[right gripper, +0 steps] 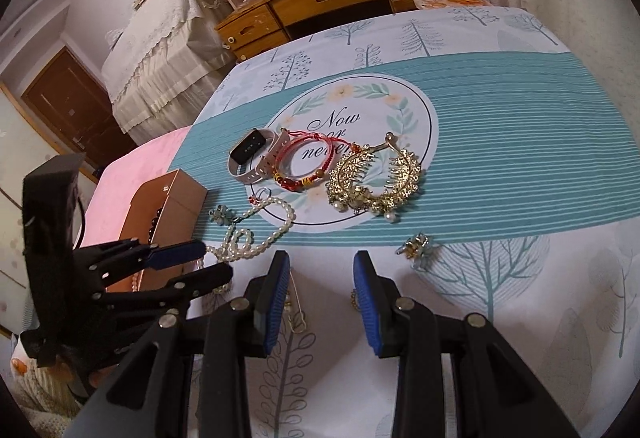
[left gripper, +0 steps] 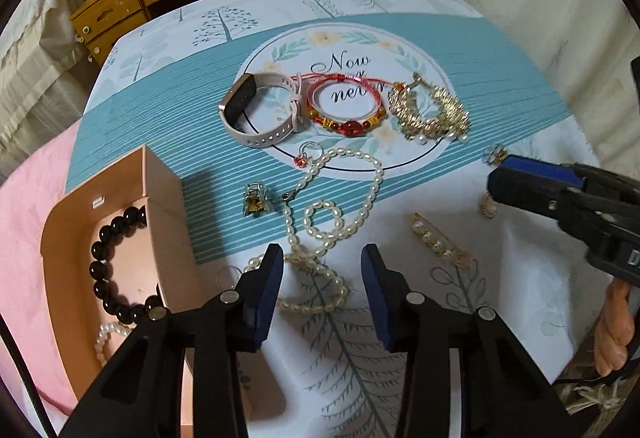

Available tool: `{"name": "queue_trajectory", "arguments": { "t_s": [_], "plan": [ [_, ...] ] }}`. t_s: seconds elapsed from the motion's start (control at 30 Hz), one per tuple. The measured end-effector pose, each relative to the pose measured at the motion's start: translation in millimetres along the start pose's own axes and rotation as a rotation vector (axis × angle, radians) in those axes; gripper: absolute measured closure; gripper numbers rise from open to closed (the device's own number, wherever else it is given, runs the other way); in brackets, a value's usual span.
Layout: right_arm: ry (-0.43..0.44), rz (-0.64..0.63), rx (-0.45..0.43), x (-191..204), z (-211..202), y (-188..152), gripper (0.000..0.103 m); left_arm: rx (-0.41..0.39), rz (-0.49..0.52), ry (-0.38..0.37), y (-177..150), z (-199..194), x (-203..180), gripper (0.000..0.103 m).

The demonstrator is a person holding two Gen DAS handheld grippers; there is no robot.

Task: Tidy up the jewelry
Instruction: 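Grasp pearl necklace with left tool while right tool reaches for red string bracelet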

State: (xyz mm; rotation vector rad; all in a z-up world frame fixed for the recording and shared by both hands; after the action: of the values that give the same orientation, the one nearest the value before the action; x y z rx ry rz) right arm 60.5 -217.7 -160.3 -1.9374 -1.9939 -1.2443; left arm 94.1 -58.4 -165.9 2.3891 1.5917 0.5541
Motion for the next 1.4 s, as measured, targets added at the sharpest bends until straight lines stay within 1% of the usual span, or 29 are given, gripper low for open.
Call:
{"name": "queue_trajectory", "arguments": {
  "t_s": [0.13,0.27,0.47,0.6,0.83,0.87,0.9,0.93,0.97,1.07,1.1,1.2,1.27,1.37,1.4],
  "plan": [
    [0.016,0.006,-0.002,-5,0,-1,0.069,0.023,0.001,0.017,3,7,0,0.064],
    [0.025,0.016,-0.001,-9,0,-1,0.069,0.02,0.016,0.032,6,8,0,0.065],
    [0.03,0.02,0.005,-12,2,-2,0.069,0.017,0.097,0.057,9,10,-7,0.065],
    [0.031,0.021,-0.001,-13,0,-2,0.069,0.016,0.163,0.052,12,10,-11,0.065],
    [0.031,0.032,0.003,-14,1,-2,0.069,0.043,0.181,0.012,9,9,-6,0.065],
    [0.032,0.033,0.004,-14,1,-2,0.069,0.045,0.183,0.013,9,9,-6,0.071],
    [0.032,0.032,0.004,-14,1,-2,0.069,0.042,0.183,0.032,9,10,-4,0.076],
    [0.031,0.03,0.004,-14,1,-2,0.069,0.043,0.176,0.048,10,10,-2,0.087],
    [0.029,0.028,0.005,-13,2,-1,0.069,0.049,0.16,0.051,11,11,1,0.092],
    [0.023,0.018,0.001,-10,0,-1,0.069,0.063,0.112,0.029,13,12,11,0.098],
    [0.02,0.015,-0.002,-8,0,-2,0.069,0.067,0.094,0.015,13,12,13,0.1],
    [0.011,0.014,-0.01,-6,-2,0,0.069,0.086,0.014,-0.066,12,12,23,0.1],
    [0.01,0.021,-0.011,-5,-3,2,0.069,0.086,-0.057,-0.13,12,9,33,0.1],
    [0.013,0.035,-0.009,-3,-3,4,0.069,0.077,-0.151,-0.202,13,3,49,0.1],
    [0.012,0.037,-0.01,-2,-4,4,0.069,0.074,-0.172,-0.216,13,1,54,0.1]
  ]
}}
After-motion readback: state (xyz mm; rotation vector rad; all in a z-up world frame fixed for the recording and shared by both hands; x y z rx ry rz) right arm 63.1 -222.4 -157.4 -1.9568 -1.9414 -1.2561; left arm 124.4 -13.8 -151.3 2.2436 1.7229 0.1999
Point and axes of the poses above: each gripper's, at about its wrist camera, not at the fingertips, and z roughly the way its jaws point, x to its left, y to its top, the point moved 1 cm from there along z, roughly the way its jaws point, and after that the axes turned 12 degrees about y, right-handed, at the moved point
